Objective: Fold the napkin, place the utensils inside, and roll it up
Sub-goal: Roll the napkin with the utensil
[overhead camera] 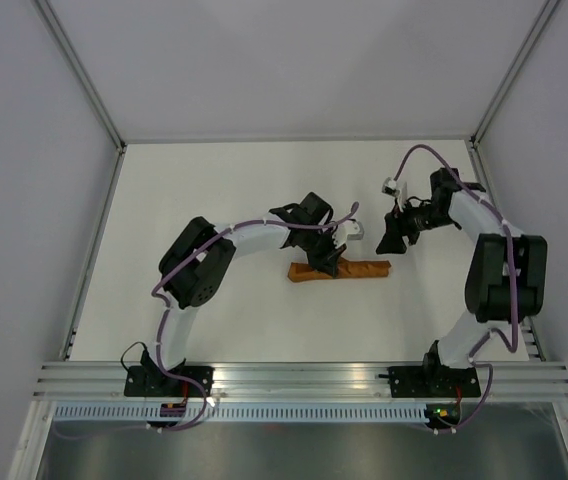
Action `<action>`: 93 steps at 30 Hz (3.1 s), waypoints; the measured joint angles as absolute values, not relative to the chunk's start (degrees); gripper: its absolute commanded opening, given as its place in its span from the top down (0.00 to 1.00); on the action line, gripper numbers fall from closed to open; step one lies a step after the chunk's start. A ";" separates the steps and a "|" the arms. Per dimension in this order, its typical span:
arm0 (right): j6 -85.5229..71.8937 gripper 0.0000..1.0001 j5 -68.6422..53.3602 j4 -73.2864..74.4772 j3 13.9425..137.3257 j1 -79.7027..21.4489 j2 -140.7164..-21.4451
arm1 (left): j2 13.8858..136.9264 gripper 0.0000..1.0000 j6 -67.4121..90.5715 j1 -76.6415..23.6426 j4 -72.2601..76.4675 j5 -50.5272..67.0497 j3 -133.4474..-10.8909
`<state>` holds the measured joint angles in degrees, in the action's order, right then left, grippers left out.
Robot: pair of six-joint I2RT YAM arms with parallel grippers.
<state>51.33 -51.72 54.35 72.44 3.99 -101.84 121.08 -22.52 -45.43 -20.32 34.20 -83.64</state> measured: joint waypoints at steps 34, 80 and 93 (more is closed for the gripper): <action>48.82 0.37 -18.06 2.48 28.62 -32.97 -74.85 | 137.23 0.75 -19.49 -39.72 -49.76 57.21 -103.26; 52.34 0.74 -41.28 53.69 77.80 -20.80 -116.81 | 89.47 0.53 1.43 -32.25 -1.67 14.90 -54.00; 53.63 0.73 -44.40 66.59 86.08 -19.49 -124.81 | 88.01 0.46 -12.78 -53.21 16.45 5.10 -42.06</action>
<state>53.63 -44.40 66.59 86.08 -19.49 -124.81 88.01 -12.78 -53.21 16.45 5.10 -42.06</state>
